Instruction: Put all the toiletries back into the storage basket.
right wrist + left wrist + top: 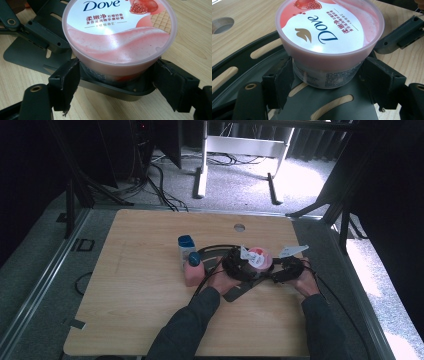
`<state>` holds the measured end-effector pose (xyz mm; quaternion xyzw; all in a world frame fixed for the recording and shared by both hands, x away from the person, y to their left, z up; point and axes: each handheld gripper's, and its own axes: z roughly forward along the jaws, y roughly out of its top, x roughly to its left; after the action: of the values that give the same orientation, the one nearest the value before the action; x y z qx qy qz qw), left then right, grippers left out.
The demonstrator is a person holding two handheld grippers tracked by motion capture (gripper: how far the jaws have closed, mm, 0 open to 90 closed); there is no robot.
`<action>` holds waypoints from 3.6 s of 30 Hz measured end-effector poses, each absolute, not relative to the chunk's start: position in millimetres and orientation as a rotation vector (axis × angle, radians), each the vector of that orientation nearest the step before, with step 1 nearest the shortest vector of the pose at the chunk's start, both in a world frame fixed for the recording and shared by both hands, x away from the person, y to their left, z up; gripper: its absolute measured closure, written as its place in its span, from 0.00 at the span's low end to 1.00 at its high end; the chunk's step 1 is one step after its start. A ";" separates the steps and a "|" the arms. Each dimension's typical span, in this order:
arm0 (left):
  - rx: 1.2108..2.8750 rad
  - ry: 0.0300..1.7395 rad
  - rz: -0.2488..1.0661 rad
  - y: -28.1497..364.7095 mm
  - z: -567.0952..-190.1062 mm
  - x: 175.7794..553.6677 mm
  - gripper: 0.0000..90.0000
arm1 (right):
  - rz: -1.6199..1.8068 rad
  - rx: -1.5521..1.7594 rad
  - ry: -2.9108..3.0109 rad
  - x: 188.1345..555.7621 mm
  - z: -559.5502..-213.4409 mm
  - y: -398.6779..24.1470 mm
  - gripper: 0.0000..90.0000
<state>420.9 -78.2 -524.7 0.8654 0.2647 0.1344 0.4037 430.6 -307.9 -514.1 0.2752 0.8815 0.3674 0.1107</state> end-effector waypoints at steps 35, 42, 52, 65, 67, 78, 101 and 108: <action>2.207 0.629 0.350 -78.0 -529.9 420.5 0.34 | 1.039 0.801 2.594 425.2 -514.9 -311.0 0.27; 2.193 0.611 0.355 -76.4 -528.7 419.5 0.38 | 1.063 0.816 2.570 420.2 -516.4 -314.8 0.27; 2.178 0.597 0.362 -75.8 -525.6 418.9 0.39 | 1.071 0.819 2.544 416.4 -507.5 -321.9 0.28; 2.195 0.613 0.323 -76.2 -529.6 420.4 0.41 | 1.019 0.905 2.589 423.6 -528.0 -326.6 0.24; 2.196 0.614 0.323 -77.4 -529.2 419.6 0.43 | 0.998 0.898 2.600 424.1 -530.0 -326.5 0.25; 2.192 0.624 0.301 -75.7 -527.6 416.9 0.45 | 1.022 0.907 2.577 420.6 -532.1 -328.6 0.29; 2.155 0.584 0.249 -44.5 -500.1 387.9 0.51 | 1.066 0.911 2.479 373.0 -537.8 -319.0 0.41; 2.158 0.559 0.240 -40.7 -492.2 377.7 0.50 | 1.080 0.905 2.478 362.8 -541.1 -313.8 0.41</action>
<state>377.7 -40.7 -492.2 0.8667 0.2245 0.0964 0.4350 362.8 -313.8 -541.1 0.3140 0.8601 0.3750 0.1451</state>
